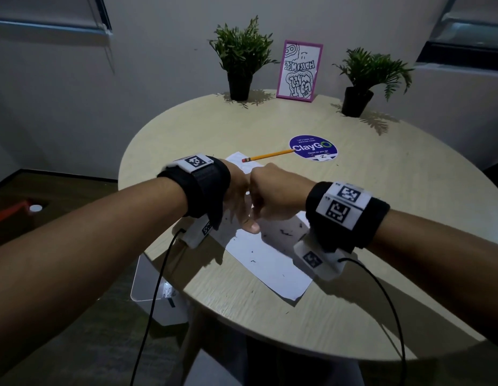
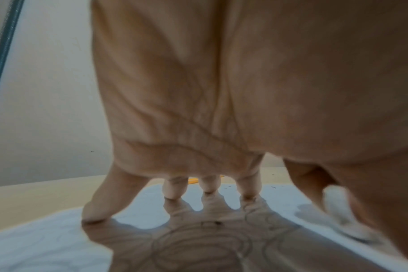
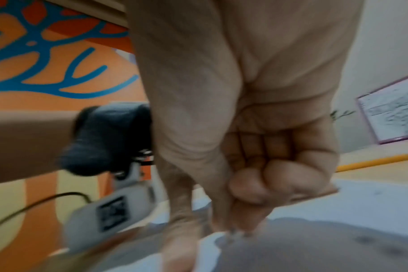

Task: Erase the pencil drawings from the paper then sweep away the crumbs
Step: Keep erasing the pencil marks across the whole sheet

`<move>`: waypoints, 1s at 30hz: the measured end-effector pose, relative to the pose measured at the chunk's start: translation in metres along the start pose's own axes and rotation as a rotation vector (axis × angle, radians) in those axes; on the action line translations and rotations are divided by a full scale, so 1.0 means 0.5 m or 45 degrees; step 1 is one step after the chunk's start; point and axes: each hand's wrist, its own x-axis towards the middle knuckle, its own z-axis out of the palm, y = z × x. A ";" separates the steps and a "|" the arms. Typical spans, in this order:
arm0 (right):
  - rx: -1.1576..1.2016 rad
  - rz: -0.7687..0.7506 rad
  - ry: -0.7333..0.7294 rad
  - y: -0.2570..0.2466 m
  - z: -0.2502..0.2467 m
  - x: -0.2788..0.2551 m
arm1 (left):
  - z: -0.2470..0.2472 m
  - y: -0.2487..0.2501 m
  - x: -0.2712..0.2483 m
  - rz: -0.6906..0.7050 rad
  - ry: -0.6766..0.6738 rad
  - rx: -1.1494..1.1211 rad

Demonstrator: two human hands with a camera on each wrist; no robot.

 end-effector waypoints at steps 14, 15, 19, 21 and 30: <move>0.020 0.015 -0.030 0.040 -0.002 0.011 | 0.007 0.007 0.007 0.022 0.045 0.232; 0.035 0.086 0.006 0.059 -0.010 0.018 | 0.010 0.009 0.009 0.046 0.046 0.292; -0.077 0.206 0.115 0.069 -0.019 0.030 | 0.020 0.013 0.015 0.045 0.090 0.250; -0.080 0.070 0.058 0.033 -0.004 0.023 | 0.019 0.007 0.018 0.025 0.075 0.135; -0.042 0.235 0.154 0.071 -0.018 0.032 | 0.027 0.010 0.018 0.044 0.129 0.141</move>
